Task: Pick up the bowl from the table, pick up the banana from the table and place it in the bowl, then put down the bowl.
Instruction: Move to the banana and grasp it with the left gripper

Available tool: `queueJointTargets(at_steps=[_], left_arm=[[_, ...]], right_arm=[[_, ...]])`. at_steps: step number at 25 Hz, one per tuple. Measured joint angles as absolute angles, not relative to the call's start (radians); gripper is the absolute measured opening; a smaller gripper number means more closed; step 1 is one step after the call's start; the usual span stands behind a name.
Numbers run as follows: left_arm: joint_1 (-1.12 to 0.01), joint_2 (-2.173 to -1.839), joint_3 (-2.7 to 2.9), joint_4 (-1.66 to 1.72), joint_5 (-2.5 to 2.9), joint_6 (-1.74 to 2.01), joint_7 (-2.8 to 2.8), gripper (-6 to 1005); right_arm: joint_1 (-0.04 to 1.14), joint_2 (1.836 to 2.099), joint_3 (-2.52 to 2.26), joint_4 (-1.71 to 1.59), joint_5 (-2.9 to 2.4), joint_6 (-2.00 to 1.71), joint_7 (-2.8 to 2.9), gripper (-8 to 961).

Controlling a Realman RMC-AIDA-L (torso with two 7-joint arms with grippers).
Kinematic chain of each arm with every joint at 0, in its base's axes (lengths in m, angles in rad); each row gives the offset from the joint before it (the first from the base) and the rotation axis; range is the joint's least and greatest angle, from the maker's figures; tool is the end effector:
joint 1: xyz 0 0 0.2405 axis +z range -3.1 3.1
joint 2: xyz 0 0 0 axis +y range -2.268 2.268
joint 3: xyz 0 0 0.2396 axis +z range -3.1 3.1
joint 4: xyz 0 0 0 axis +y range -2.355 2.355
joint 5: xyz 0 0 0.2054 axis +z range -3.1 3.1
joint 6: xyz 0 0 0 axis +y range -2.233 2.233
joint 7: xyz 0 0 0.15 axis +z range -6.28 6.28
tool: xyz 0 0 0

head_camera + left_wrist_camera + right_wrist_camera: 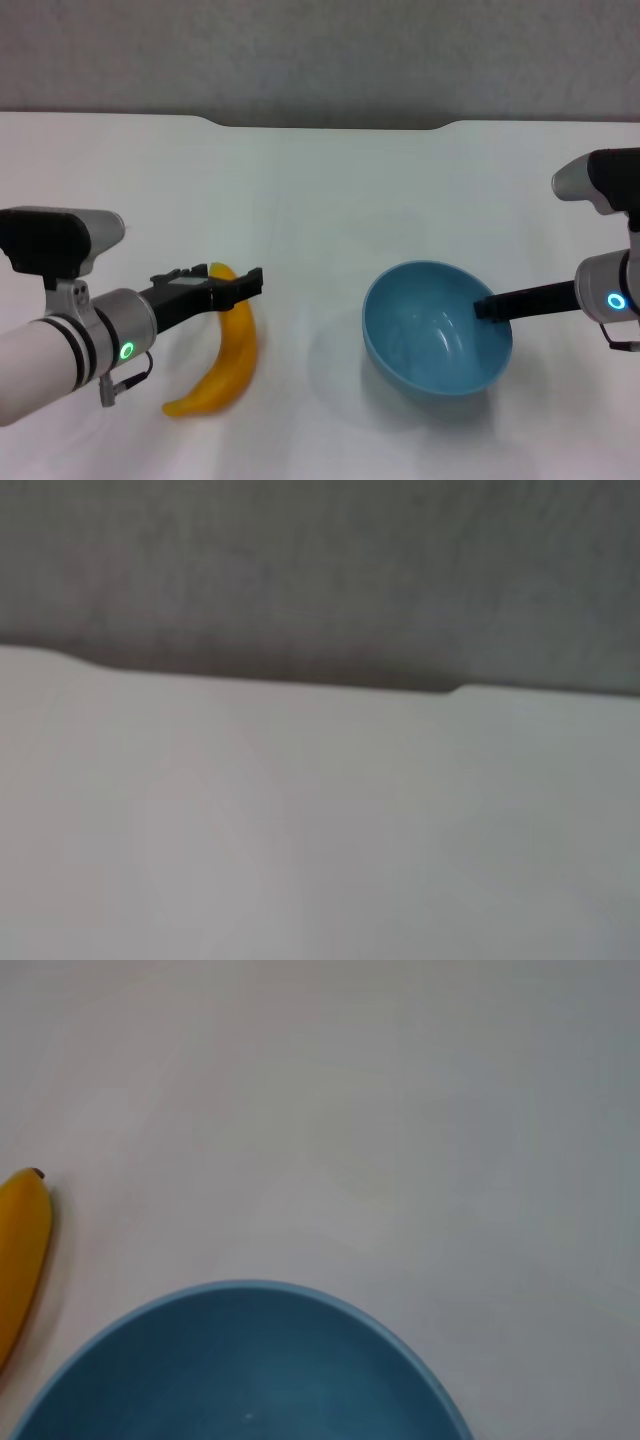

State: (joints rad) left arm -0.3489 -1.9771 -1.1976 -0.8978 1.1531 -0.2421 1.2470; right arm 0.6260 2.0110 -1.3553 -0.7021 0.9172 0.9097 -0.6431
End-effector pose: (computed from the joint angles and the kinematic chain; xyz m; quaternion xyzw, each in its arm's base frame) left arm -0.2499 0.3592 -0.0593 -0.8009 -0.4406 -0.1778 0.3645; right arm 0.2644 0.3813 -0.0347 -0.8306 0.4999 -0.0128 0.2448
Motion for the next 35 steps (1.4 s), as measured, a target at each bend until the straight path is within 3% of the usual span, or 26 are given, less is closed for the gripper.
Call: queueJointTargets(at_steps=[12, 25, 35], left_arm=[[-0.394, -2.031, -1.260, -0.896, 1.925, -0.290, 0.597, 838], [-0.410, -2.039, -1.274, -1.029, 2.510, -0.458, 0.036, 833], [-0.449, -2.040, -1.282, -1.037, 2.568, -0.565, -0.035, 830]], right_arm=[[0.626, 2.013, -1.351, -0.706, 0.919, 0.908, -0.643, 37], [0.626, 2.013, -1.351, -0.706, 0.924, 0.909, -0.643, 39], [0.635, 2.013, -1.358, -0.706, 0.933, 0.910, -0.643, 40]])
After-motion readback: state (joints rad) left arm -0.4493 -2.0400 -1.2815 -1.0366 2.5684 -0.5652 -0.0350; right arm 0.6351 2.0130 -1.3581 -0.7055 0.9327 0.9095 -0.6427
